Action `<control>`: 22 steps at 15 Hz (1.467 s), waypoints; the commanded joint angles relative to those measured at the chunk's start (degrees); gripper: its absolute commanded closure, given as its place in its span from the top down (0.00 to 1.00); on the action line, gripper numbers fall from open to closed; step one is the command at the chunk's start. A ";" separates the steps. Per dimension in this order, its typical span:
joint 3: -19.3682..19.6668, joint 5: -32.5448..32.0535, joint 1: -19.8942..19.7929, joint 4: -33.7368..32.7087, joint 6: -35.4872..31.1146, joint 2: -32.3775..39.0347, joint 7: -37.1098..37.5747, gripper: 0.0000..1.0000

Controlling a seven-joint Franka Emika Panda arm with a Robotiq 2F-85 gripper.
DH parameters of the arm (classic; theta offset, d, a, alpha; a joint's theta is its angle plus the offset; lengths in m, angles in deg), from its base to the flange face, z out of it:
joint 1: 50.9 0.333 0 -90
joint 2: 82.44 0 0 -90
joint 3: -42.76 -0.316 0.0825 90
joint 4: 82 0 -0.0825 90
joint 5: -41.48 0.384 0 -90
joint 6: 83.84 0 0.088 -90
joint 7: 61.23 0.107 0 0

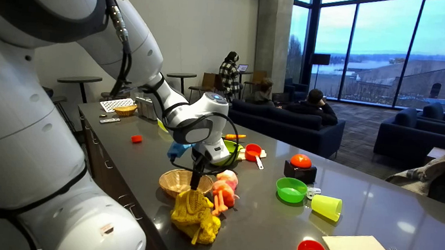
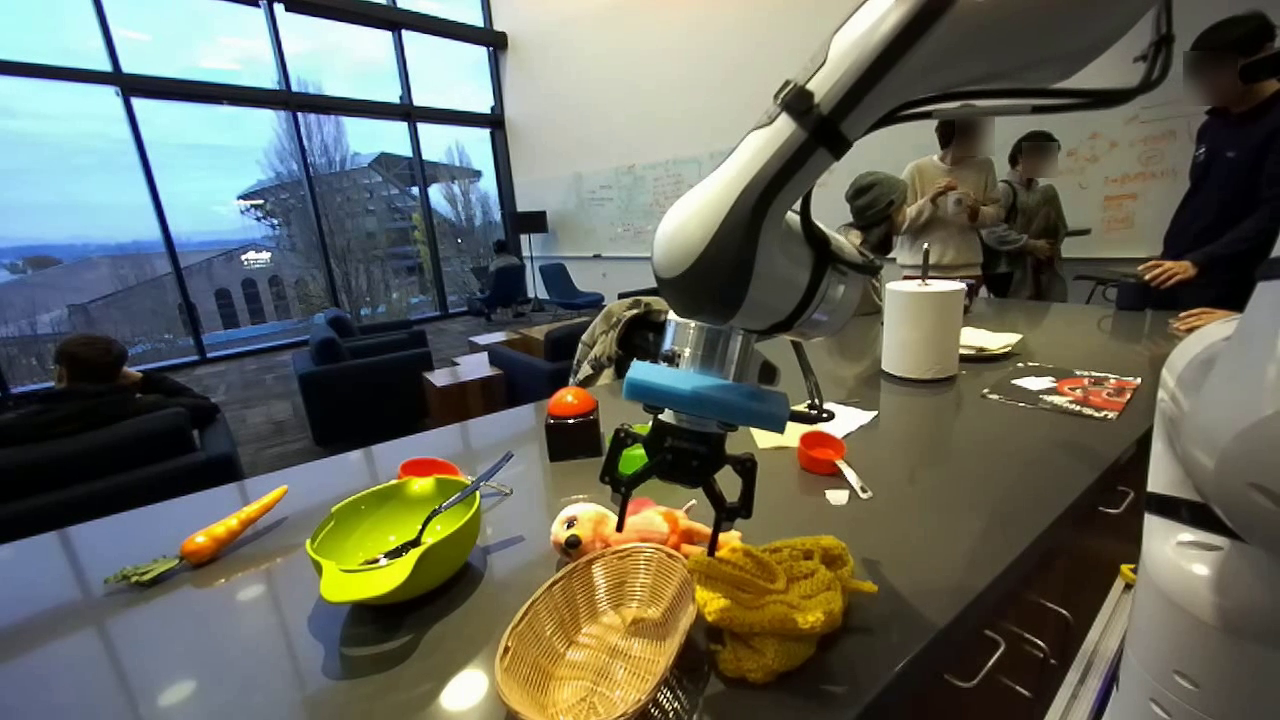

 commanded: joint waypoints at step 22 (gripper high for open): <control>1.06 -12.82 -3.77 3.34 8.83 -2.00 29.34 0.74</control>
